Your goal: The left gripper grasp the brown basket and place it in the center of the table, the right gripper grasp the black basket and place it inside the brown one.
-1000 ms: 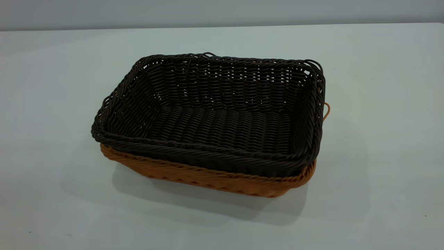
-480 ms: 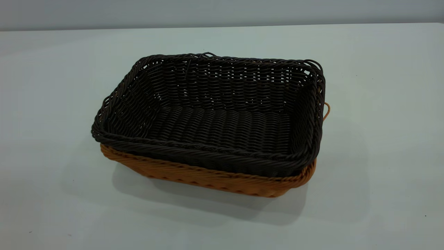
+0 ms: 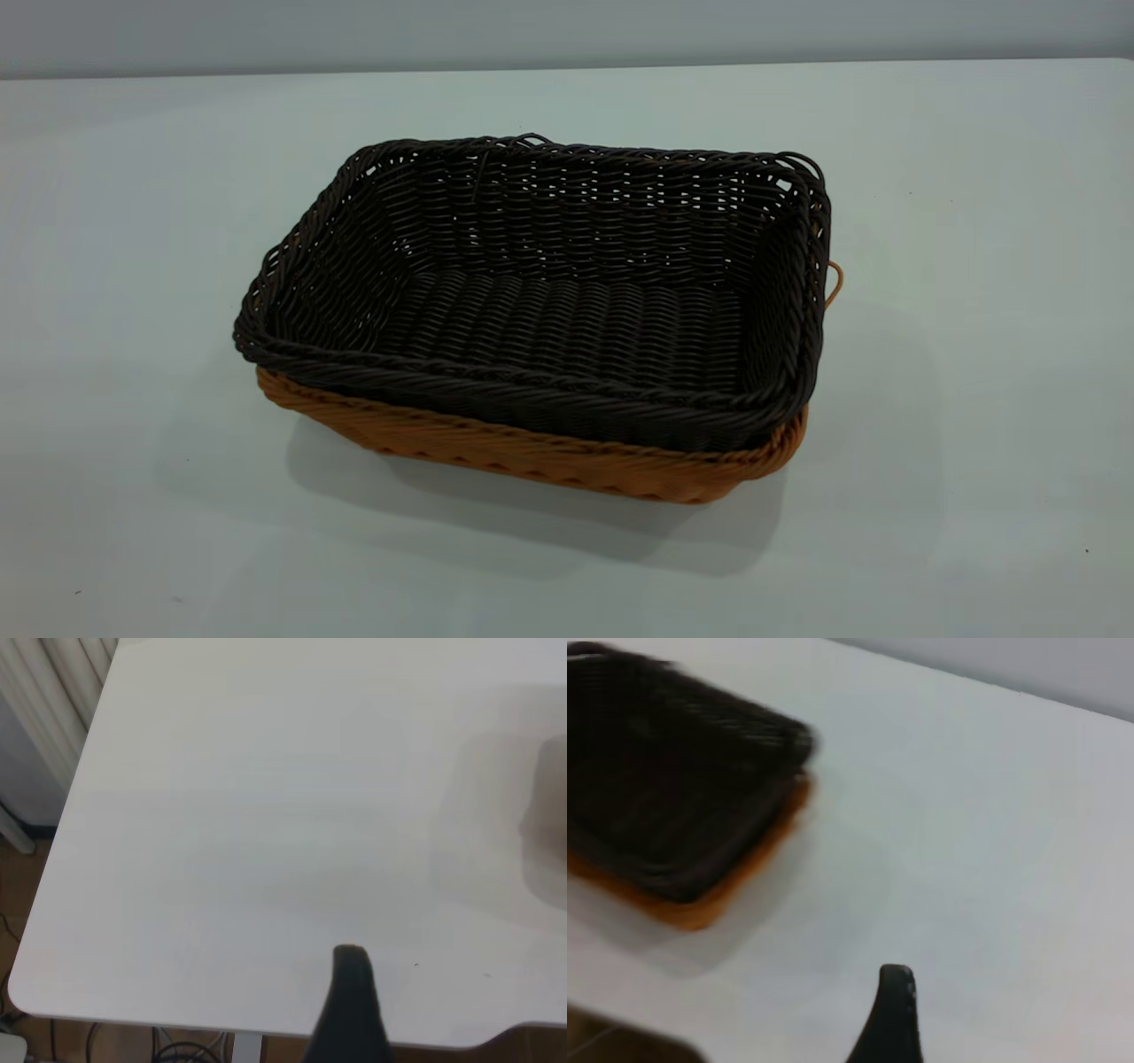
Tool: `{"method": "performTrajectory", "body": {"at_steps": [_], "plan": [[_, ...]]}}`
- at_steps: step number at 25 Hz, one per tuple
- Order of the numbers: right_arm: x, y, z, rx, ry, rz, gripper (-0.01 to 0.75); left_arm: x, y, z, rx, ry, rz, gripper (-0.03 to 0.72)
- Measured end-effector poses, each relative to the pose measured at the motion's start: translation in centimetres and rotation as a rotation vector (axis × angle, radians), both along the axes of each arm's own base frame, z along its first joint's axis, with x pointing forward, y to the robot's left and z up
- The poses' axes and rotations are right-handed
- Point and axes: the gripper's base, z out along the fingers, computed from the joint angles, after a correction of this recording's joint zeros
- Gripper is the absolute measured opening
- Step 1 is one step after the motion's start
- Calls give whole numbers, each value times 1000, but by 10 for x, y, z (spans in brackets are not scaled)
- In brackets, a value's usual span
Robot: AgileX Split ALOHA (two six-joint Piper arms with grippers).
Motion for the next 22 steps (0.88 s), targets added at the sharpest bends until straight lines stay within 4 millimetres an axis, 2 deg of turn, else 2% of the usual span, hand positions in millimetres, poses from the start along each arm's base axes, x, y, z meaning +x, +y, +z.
{"method": "performTrajectory", "body": {"at_steps": [6, 13, 22], "plan": [[2, -7, 0, 30, -1, -221, 594, 0, 0, 0, 0, 0, 0, 545], [3, -13, -1, 63, 5, -315, 594, 0, 0, 0, 0, 0, 0, 545], [3, -14, -1, 69, 6, -334, 594, 0, 0, 0, -1, 0, 1, 545]]}}
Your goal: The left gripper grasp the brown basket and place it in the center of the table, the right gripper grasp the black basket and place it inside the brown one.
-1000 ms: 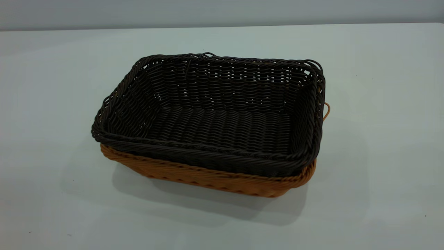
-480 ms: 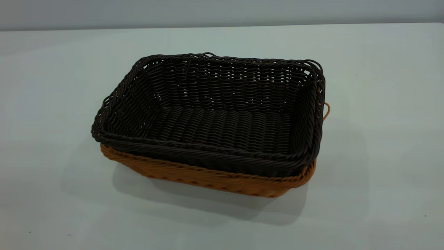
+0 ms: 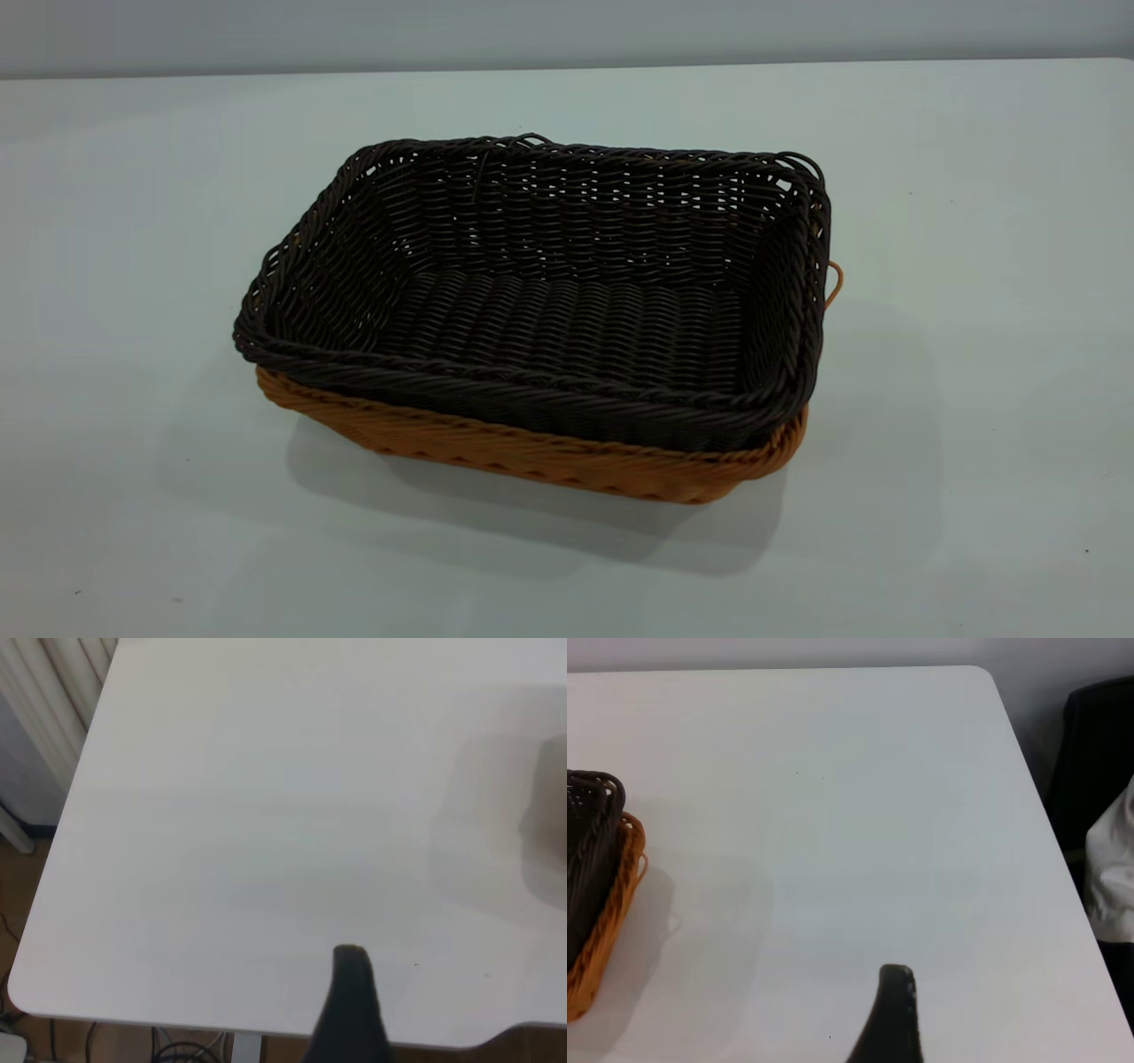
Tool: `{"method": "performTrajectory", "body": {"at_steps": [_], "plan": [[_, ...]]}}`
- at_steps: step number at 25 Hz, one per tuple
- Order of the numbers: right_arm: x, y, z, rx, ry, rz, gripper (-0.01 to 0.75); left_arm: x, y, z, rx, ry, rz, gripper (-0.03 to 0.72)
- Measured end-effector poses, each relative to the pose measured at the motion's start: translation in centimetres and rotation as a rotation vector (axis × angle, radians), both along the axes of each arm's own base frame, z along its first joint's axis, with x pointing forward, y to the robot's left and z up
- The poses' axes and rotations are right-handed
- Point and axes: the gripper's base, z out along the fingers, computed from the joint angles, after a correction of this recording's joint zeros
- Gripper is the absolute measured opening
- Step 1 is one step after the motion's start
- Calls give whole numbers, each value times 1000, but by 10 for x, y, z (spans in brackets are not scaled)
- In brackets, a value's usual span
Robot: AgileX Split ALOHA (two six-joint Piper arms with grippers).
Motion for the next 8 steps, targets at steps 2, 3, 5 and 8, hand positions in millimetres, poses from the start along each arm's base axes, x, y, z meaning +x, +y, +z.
{"method": "performTrajectory", "body": {"at_steps": [2, 3, 5, 8], "plan": [[0, 0, 0, 0, 0, -1, 594, 0, 0, 0, 0, 0, 0, 545], [0, 0, 0, 0, 0, -1, 594, 0, 0, 0, 0, 0, 0, 545], [0, -1, 0, -5, 0, -4, 594, 0, 0, 0, 0, 0, 0, 545], [0, -1, 0, -5, 0, -4, 594, 0, 0, 0, 0, 0, 0, 545]]}}
